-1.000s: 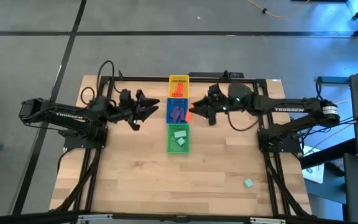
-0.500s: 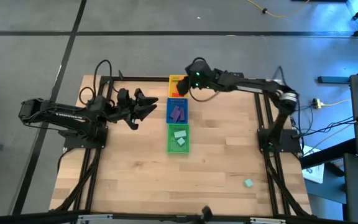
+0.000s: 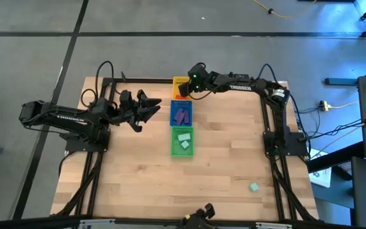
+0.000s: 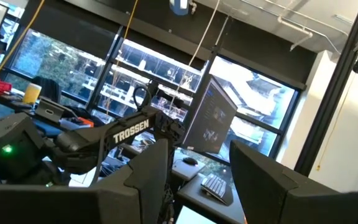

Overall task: Sort & place blocks by color
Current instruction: Put the orange game piece into the yellow basket, then put the light blue block into the green basket

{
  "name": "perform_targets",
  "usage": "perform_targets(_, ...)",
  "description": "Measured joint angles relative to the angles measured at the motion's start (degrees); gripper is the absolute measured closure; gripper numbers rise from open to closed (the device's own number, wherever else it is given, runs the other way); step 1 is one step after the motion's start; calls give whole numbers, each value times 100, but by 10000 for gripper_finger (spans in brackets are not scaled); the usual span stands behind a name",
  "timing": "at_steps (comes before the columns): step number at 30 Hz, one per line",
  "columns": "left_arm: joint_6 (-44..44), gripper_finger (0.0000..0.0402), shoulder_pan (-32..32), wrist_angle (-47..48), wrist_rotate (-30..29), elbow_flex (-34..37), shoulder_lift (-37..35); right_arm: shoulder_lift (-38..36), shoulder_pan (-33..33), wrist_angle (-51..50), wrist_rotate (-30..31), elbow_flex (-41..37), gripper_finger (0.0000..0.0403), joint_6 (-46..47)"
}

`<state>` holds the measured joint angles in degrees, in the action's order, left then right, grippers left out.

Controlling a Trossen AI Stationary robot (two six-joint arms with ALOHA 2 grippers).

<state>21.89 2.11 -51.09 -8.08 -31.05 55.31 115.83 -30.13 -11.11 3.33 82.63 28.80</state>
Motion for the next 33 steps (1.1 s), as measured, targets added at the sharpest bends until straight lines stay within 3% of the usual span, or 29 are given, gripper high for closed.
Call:
perform_targets(13,-2,236,2,0,0,0,0,-109,-27,12,-1,0,212,-93)
perform_targets(21,-2,236,0,2,2,0,0,-894,-173,-135,-42,4,211,-893)
perform_targets(24,-2,236,1,4,9,0,0,-1356,-150,-417,-553,4,211,-1270)
perform_targets(28,-2,236,0,6,17,0,0,-2021,190,-1177,-1037,1,210,-1696)
perform_targets(33,-2,236,-2,139,26,-2,0,-2967,969,-1529,-1085,-211,210,-1760)
